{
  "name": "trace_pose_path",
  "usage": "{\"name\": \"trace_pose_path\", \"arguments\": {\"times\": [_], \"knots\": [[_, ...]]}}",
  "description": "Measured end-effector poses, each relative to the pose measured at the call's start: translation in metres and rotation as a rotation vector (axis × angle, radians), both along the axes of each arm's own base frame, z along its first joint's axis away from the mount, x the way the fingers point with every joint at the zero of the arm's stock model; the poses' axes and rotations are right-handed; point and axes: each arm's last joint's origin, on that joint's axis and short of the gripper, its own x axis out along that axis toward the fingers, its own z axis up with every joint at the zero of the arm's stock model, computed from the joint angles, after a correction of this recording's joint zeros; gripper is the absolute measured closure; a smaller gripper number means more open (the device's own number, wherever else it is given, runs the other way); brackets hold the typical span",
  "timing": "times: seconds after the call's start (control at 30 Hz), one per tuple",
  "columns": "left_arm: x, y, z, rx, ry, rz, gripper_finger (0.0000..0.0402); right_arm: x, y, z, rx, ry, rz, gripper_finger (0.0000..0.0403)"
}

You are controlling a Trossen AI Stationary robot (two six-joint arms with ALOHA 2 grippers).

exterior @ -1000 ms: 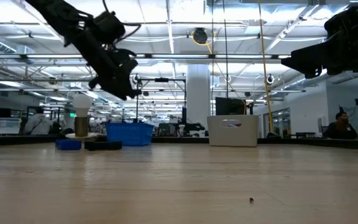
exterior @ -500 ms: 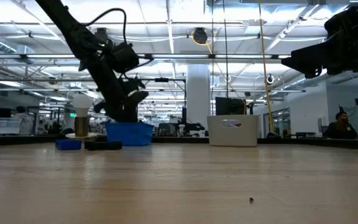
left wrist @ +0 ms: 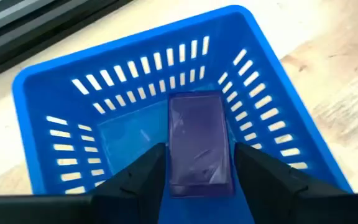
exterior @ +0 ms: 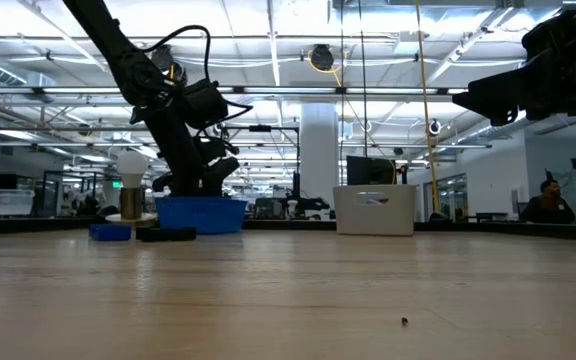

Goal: Pick & Place Office items
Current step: Put the left blue digital clock into the blue bin, then put the blue digital clock into the blue bin

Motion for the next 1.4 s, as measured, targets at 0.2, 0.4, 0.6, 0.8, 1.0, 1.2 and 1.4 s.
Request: {"name": "trace_pose_path", "arguments": {"times": [0.2, 0.4, 0.6, 0.8, 1.0, 1.2, 1.4], "knots": [[0.0, 0.0, 0.0, -0.002, 0.006, -0.004, 0.0255, 0.0, 0.0, 0.0, 0.0, 0.0, 0.0, 0.0181], [0.0, 0.0, 0.0, 0.01, 0.017, -0.024, 0.0286, 0.0, 0.0, 0.0, 0.0, 0.0, 0.0, 0.0181], [-0.003, -0.002, 0.012, 0.034, -0.012, -0.029, 0.0293, 0.0, 0.0, 0.0, 0.0, 0.0, 0.0, 0.0181], [-0.007, -0.008, 0.042, 0.076, -0.102, -0.053, 0.0274, 0.0, 0.0, 0.0, 0.0, 0.0, 0.0, 0.0181], [-0.012, -0.031, 0.075, 0.074, -0.203, -0.162, 0.0216, 0.0, 0.0, 0.0, 0.0, 0.0, 0.0, 0.0181], [-0.004, -0.071, 0.095, -0.027, -0.348, -0.455, 0.0144, 0.0, 0.0, 0.0, 0.0, 0.0, 0.0, 0.0181], [-0.001, -0.113, 0.088, -0.172, -0.267, -0.576, 0.0106, 0.0, 0.0, 0.0, 0.0, 0.0, 0.0, 0.0181]]}}
